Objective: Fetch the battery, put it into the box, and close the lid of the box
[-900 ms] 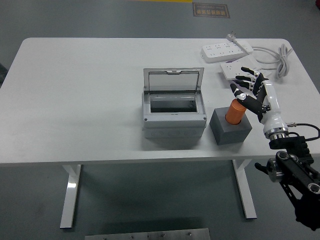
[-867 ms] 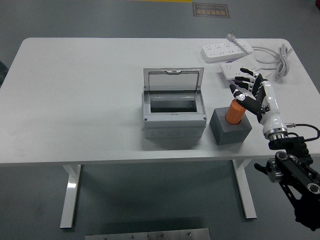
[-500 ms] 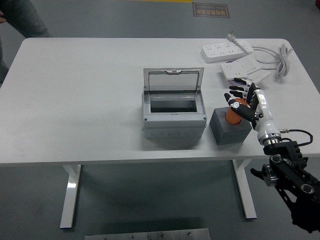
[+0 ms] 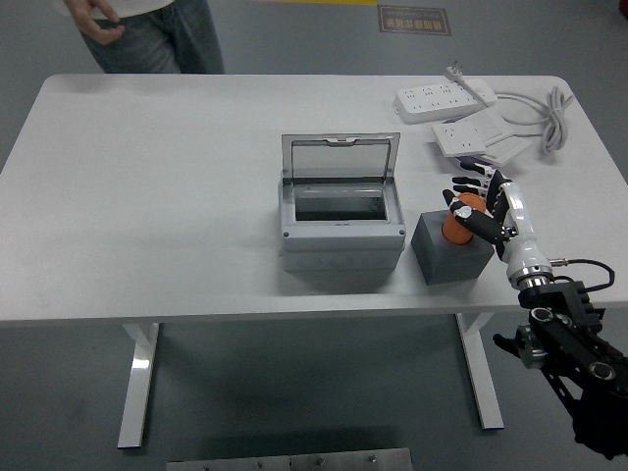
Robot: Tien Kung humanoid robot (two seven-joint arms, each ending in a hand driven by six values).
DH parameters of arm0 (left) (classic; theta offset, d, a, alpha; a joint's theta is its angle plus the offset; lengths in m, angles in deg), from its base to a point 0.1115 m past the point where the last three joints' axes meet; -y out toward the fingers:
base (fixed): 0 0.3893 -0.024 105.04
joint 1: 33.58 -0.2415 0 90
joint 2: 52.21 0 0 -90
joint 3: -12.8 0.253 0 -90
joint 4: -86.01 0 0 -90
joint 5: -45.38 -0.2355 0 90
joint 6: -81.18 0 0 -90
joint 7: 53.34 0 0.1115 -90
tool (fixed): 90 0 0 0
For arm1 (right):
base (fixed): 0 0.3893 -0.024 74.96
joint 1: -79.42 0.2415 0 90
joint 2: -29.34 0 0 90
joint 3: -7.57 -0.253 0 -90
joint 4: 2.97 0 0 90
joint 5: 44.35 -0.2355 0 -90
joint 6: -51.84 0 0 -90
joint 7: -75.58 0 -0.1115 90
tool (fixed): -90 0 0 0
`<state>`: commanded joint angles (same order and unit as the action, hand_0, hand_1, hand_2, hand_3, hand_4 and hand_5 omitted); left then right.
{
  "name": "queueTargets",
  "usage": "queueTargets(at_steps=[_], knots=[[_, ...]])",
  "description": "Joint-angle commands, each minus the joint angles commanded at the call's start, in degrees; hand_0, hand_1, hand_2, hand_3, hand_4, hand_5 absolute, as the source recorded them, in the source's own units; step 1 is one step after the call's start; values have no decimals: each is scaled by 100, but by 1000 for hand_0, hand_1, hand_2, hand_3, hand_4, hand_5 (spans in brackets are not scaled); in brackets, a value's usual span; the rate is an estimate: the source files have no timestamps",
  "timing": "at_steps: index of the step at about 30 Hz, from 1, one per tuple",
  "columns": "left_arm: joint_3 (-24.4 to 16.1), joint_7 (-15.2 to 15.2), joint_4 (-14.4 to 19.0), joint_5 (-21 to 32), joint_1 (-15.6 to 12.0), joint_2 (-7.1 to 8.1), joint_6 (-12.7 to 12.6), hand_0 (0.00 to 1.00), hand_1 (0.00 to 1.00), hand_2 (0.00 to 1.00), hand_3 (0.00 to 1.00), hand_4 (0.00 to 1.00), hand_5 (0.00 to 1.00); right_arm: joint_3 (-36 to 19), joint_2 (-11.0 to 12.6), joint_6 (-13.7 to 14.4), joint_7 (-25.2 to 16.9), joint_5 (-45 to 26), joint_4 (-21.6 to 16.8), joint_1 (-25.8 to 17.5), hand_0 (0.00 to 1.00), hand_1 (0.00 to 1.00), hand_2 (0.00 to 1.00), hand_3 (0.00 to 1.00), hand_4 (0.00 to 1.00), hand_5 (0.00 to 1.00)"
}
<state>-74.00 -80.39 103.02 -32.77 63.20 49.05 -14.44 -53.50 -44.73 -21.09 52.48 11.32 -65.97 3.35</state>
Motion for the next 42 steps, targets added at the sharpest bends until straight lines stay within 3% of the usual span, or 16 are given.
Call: queueTargets(at_steps=[27,28,33,34,39,40,42], knots=[[-38,-11,-3,-141,14,-28,0,556,716,622,588,653,159,356,-34,294,-17,-170,71,-39,659,617,603,642,736,166],[-41,-17,-1,-149,13,-29,1,554,717,622,587,652,160,375,-34,313,-15,-168,66,-37,580,622,625,634,641,72],[-59,-33,1,-182,14,-37,21,554,717,622,587,652,160,474,-39,405,-21,-194,40,-13,580,622,625,634,641,72],[-64,-36,1,-193,14,-40,25,549,719,623,587,653,159,488,-40,411,-19,-198,35,-7,599,620,622,623,555,2],[-88,-53,5,-248,13,-50,47,549,719,623,587,653,159,540,-40,448,-21,-208,0,10,599,620,622,623,555,2],[-93,-57,6,-258,14,-52,51,549,719,623,587,653,159,546,-40,454,-23,-213,-4,14,622,529,579,603,524,2],[-101,-64,8,-280,14,-55,63,549,719,623,587,653,159,558,-44,481,-34,-226,-12,24,622,529,579,603,524,2]])
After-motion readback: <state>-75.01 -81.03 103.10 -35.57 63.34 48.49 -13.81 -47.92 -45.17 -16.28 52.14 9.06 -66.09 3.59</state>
